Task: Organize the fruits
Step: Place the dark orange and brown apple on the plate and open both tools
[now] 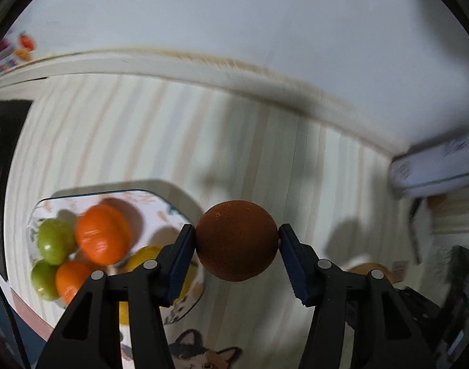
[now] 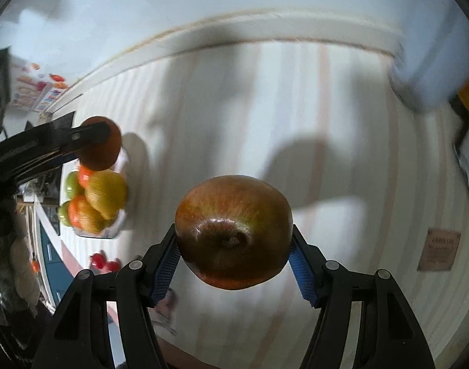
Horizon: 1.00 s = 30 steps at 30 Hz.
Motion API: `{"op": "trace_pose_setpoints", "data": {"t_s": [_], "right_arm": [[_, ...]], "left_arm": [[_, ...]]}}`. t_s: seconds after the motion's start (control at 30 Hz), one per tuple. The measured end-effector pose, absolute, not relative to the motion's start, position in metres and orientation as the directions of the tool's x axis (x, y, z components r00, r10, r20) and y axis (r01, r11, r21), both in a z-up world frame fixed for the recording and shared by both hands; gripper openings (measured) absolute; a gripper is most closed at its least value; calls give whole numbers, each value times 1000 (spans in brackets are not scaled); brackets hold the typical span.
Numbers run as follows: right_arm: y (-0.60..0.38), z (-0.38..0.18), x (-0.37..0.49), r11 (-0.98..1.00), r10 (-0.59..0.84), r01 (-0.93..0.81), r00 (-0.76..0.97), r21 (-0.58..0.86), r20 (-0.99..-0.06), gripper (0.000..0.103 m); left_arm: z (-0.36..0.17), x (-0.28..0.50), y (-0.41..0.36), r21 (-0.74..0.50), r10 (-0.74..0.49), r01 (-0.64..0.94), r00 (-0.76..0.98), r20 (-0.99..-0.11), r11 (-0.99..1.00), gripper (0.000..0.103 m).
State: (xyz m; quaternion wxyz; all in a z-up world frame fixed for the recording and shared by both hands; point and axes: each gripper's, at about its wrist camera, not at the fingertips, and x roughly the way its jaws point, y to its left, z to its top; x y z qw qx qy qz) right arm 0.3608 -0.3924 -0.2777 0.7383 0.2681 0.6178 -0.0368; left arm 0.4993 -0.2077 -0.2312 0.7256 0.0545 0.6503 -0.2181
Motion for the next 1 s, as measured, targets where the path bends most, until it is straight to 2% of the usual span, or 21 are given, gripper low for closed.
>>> {"op": "trace_pose_setpoints", "data": {"t_s": [0.13,0.23,0.37,0.57,0.73,1.0], "right_arm": [[-364,-262,399,869,313,313,255,384,-915,69],[-331,-258,442,877,347,248,265,411,-900,69],[-290,-267,490,889,369,195,234,416,-899,69],[-246,-292,533,935,304,139,159,326,-939,69],[-233,-311,533,950,269,129,113,283,-956,69],[-234,-329,529,941,293,155,63,299,-954,69]], "left_arm": [[-194,512,-157,-233,-284,325,122,-951,917,53],[-175,527,-108,-202,-254,268,178,-951,942,53],[-175,546,-49,-150,-185,173,212,-959,974,53],[-207,577,20,-104,-110,50,165,-980,993,53],[-253,590,41,-82,-83,10,87,-993,997,53],[-291,591,44,-134,-134,5,-7,-991,991,55]]}}
